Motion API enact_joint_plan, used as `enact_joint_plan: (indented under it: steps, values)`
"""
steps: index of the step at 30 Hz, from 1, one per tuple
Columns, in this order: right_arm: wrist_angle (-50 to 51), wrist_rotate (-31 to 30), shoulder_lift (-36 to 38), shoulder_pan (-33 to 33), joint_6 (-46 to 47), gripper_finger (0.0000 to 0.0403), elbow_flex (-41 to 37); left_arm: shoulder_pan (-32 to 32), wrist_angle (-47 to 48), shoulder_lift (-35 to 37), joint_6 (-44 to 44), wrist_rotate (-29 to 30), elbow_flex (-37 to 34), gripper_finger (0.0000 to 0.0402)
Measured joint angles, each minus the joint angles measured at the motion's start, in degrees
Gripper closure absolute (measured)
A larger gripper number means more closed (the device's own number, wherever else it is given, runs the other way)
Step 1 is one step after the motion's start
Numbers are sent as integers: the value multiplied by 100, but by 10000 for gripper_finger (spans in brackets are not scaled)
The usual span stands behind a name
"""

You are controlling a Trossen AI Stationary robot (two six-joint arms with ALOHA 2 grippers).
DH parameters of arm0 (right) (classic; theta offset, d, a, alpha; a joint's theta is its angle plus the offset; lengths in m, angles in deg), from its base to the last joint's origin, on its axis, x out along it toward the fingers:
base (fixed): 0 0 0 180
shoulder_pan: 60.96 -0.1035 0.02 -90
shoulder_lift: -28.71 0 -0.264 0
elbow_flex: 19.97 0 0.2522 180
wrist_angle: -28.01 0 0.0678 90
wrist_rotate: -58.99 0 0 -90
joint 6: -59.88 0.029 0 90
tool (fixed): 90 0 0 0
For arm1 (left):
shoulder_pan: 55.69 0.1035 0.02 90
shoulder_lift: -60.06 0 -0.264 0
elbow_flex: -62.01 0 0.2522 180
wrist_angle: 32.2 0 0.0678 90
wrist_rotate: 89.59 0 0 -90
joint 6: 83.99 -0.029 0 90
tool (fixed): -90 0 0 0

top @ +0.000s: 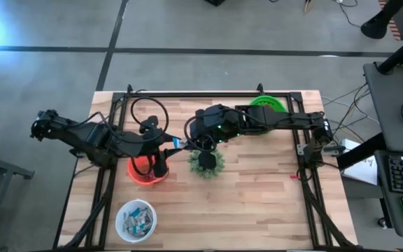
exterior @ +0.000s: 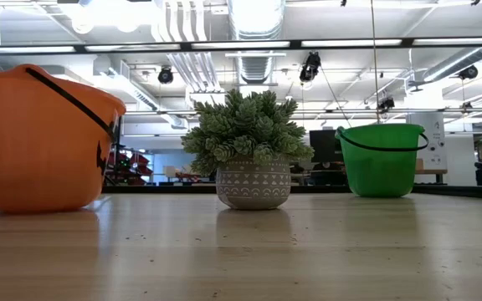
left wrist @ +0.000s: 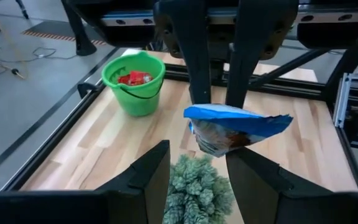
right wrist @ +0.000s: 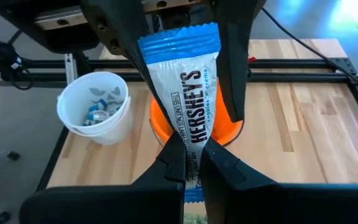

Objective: Sort candy
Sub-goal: Put the white chocolate into the white bucket

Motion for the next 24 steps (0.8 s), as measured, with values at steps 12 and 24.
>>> enact_joint_plan:
  steps: [12,24]
  values:
    - [147,-46,-13,2,26,390,-2,37,-54,-7,-62,-181,-2,287]
    - [250,-55,-31,2,42,390,-17,67,-168,-18,-196,-164,-2,289]
